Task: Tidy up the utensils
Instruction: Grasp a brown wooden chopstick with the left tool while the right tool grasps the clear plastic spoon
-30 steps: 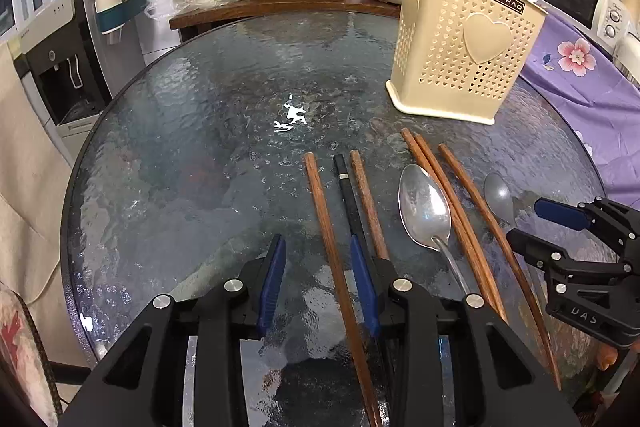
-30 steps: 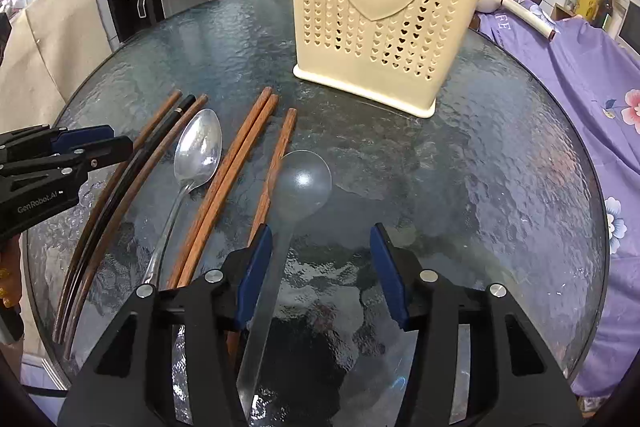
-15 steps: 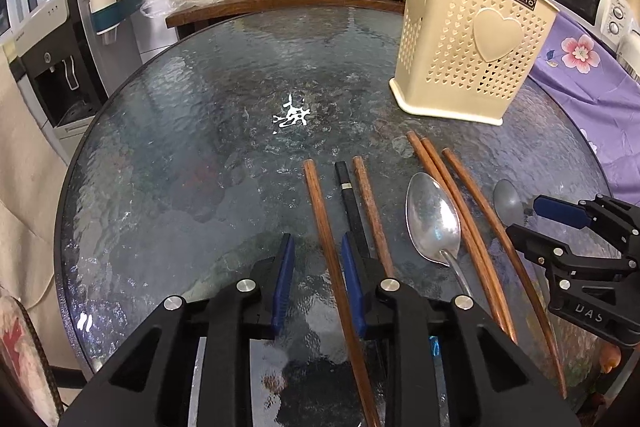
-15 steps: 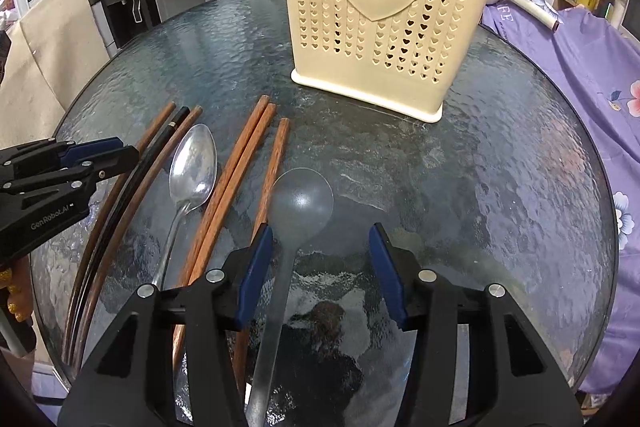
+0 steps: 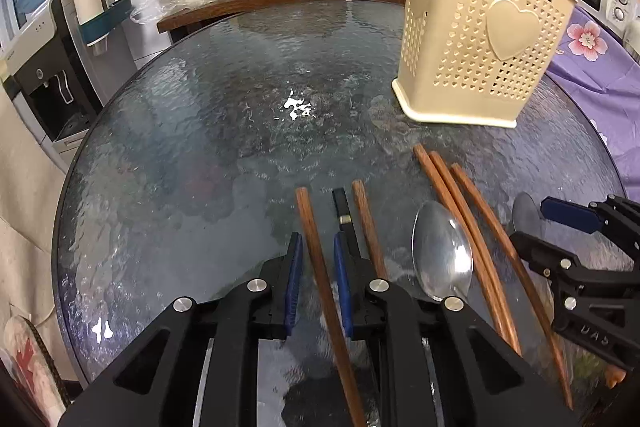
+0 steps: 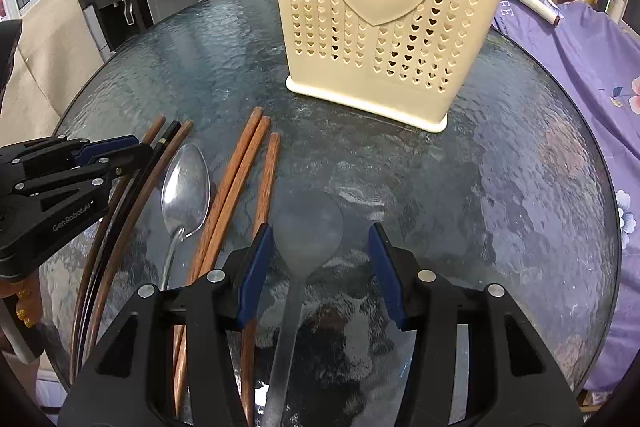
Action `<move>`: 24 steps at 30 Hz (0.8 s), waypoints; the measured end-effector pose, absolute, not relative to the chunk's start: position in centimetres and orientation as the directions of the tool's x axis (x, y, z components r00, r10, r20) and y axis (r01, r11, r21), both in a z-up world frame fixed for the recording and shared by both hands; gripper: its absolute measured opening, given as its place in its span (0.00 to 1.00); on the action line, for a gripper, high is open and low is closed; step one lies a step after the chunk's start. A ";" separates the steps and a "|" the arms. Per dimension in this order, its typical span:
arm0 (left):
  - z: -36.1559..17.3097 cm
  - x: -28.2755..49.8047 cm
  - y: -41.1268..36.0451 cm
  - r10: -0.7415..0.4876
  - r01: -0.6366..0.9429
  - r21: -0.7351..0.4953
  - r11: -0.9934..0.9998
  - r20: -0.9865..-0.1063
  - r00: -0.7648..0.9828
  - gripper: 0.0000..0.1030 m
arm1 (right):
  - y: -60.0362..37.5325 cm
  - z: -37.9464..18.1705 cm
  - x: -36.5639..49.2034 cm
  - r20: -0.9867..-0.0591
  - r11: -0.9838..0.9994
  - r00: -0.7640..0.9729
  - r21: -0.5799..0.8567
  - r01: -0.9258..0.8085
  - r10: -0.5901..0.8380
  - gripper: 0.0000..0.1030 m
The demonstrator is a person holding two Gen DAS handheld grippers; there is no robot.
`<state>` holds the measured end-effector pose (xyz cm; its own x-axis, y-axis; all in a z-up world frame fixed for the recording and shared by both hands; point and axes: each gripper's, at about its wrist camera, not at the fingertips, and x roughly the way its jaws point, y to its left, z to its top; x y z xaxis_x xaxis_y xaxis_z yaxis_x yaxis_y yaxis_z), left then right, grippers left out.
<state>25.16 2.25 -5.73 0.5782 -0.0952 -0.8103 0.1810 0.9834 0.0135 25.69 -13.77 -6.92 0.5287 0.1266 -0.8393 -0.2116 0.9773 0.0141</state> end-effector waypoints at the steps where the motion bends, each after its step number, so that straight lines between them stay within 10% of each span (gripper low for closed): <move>1: -5.7 25.3 2.2 -0.096 0.182 0.013 0.983 -0.812 0.575 0.12 | -13.6 -6.9 25.9 -0.840 0.977 0.528 0.013 -0.212 0.125 0.47; 24: -3.5 24.9 2.6 -0.118 0.135 -0.041 0.990 -0.765 0.633 0.07 | -14.5 -5.5 25.0 -0.793 0.973 0.587 0.032 -0.229 0.164 0.36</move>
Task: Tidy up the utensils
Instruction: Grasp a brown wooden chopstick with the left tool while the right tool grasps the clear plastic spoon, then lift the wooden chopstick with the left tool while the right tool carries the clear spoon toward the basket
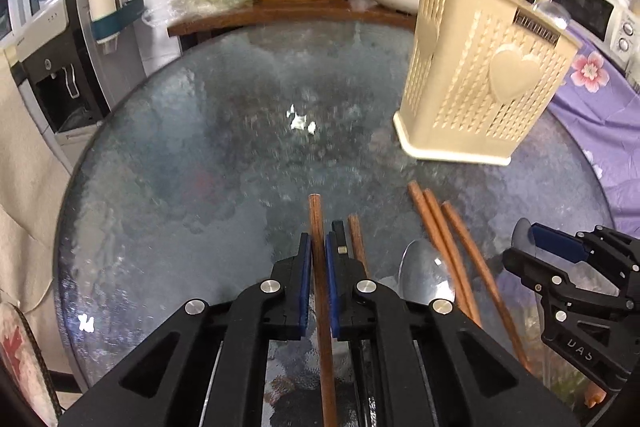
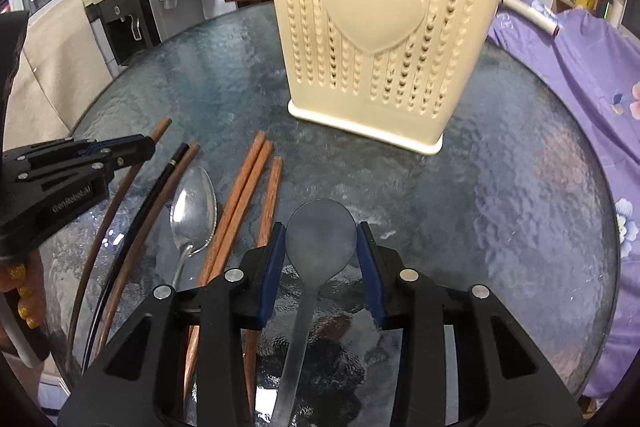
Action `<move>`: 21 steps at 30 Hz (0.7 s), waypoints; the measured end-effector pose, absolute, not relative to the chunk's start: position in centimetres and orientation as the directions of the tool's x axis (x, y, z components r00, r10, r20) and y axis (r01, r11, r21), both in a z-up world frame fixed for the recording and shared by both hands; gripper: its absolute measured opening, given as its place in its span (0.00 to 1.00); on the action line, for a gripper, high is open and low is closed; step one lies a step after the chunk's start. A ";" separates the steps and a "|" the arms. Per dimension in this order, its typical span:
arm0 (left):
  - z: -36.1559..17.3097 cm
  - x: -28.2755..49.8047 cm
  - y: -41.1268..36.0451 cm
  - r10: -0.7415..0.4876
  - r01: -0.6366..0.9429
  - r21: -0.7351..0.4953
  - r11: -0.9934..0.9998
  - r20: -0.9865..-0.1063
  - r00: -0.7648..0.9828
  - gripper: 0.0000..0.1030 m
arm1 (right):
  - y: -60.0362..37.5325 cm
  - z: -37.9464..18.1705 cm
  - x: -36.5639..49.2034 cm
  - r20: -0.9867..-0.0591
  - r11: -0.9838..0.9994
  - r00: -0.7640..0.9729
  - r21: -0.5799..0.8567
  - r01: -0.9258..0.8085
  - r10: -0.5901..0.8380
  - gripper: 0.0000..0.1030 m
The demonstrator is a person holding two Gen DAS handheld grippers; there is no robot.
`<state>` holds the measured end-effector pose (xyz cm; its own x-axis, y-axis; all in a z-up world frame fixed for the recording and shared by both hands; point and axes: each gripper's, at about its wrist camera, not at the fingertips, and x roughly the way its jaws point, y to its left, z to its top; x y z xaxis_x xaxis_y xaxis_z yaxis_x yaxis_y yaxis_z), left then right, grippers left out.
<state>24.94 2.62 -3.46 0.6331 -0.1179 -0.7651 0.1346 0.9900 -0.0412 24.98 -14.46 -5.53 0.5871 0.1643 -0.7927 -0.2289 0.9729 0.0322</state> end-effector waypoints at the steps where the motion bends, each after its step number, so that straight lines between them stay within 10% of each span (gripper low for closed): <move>1: -3.0 24.7 2.7 -0.118 0.133 -0.041 0.990 -0.755 0.644 0.07 | -14.5 -5.1 24.7 -0.785 0.971 0.596 0.033 -0.235 0.171 0.36; 21: 6.2 19.3 3.7 -0.166 0.154 -0.069 0.986 -0.579 0.798 0.06 | -16.5 2.4 20.6 -0.665 0.948 0.688 0.097 -0.304 0.289 0.36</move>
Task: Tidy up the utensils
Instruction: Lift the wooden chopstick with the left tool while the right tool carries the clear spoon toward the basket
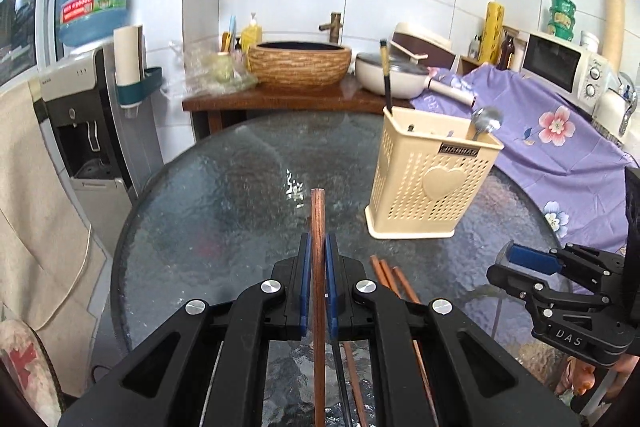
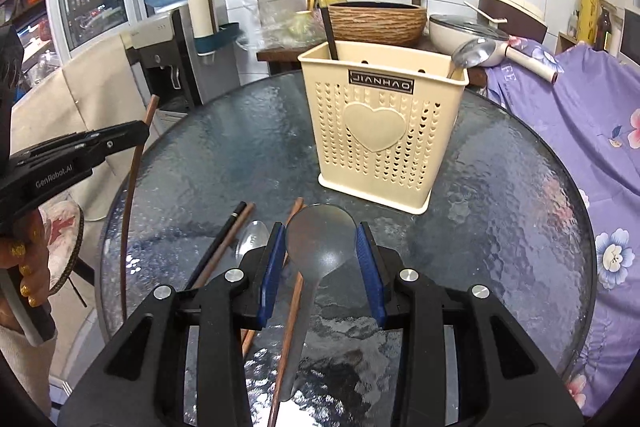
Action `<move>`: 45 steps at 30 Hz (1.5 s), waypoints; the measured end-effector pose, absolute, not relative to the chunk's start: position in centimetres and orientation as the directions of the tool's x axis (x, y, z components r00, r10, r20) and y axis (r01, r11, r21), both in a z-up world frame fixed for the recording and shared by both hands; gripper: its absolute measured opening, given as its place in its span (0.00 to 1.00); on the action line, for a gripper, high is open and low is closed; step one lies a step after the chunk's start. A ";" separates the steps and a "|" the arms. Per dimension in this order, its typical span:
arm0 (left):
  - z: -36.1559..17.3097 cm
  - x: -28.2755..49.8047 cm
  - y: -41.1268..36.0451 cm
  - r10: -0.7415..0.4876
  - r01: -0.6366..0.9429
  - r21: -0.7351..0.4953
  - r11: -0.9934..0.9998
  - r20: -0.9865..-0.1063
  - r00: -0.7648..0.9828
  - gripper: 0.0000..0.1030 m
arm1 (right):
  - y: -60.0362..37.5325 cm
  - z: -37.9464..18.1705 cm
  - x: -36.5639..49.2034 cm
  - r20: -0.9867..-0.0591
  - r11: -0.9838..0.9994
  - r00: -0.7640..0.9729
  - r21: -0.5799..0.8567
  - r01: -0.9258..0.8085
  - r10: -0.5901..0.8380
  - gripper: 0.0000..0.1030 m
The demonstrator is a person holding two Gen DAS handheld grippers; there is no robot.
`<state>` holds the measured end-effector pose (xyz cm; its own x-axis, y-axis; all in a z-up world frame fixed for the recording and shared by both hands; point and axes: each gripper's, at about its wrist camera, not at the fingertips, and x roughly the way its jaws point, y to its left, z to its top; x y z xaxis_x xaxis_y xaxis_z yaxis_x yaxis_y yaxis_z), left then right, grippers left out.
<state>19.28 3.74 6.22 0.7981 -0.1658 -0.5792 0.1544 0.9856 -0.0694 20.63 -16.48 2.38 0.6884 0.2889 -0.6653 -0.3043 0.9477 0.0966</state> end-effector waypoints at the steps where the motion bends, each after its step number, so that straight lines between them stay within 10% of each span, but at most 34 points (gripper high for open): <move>1: 6.5 19.0 3.8 -0.167 0.157 -0.068 0.985 -0.573 0.802 0.06 | -16.5 2.7 20.3 -0.661 0.946 0.690 0.097 -0.310 0.294 0.36; 45: 17.8 20.4 0.1 -0.309 0.293 -0.102 0.951 -0.401 0.862 0.06 | -17.6 12.2 22.3 -0.492 0.941 0.816 0.015 -0.339 0.302 0.36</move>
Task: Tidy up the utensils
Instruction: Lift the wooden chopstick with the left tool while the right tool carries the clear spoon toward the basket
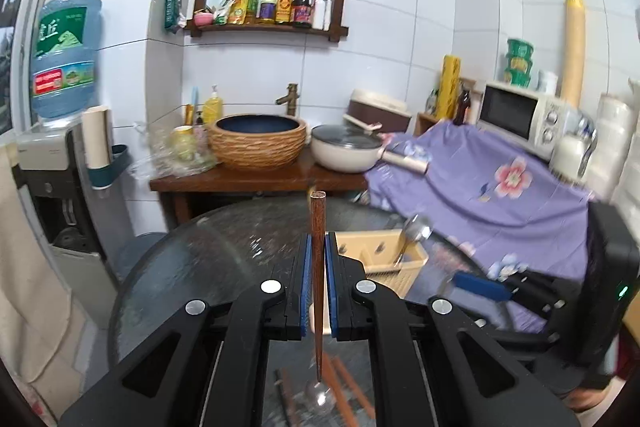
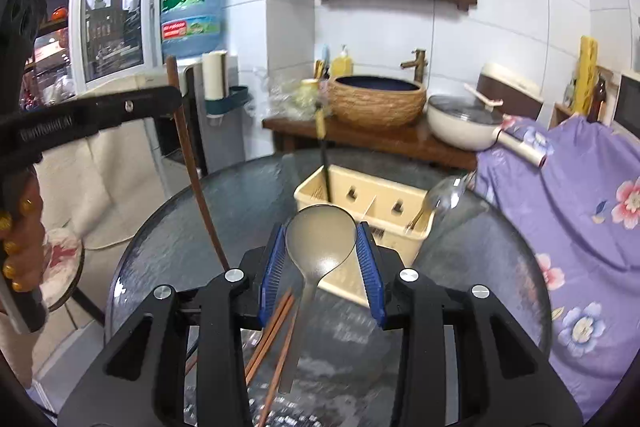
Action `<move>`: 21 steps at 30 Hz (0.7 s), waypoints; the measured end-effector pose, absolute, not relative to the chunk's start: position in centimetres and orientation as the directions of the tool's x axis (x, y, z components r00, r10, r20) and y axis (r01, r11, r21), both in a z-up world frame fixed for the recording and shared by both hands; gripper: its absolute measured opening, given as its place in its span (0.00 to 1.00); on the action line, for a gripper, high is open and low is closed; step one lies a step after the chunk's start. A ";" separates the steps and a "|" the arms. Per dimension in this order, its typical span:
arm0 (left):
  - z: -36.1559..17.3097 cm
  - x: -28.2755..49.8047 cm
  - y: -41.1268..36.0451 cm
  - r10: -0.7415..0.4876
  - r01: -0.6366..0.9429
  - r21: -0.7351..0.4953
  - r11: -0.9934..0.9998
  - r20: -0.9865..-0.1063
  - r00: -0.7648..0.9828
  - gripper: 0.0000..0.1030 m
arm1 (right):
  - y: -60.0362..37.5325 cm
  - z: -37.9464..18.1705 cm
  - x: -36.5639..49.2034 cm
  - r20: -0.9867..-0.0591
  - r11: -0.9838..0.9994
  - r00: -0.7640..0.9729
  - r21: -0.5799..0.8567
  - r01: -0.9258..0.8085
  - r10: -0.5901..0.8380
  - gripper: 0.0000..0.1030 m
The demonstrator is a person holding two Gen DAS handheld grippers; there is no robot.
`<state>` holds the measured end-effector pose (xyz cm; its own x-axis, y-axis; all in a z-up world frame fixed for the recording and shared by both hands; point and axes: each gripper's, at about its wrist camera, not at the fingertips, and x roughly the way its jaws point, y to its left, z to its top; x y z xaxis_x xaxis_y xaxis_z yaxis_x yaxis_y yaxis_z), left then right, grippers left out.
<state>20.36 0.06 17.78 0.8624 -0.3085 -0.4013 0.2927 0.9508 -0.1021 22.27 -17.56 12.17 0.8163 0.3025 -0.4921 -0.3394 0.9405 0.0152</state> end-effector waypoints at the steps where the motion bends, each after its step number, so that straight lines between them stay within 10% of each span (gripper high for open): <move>1: 18.6 20.8 -0.3 -0.322 0.303 -0.110 0.947 -0.395 0.861 0.06 | -17.7 12.7 22.7 -0.482 0.943 0.824 0.012 -0.333 0.297 0.36; 21: 22.6 28.4 -4.8 -0.300 0.267 -0.166 0.949 -0.221 0.928 0.06 | -20.8 17.2 33.3 -0.294 0.993 0.949 -0.005 -0.120 0.114 0.36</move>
<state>28.37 -4.81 22.63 0.9280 -0.2999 -0.2211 0.2672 0.9492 -0.1660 33.30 -20.80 17.17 0.9489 0.1136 -0.2944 -0.1203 0.9927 -0.0047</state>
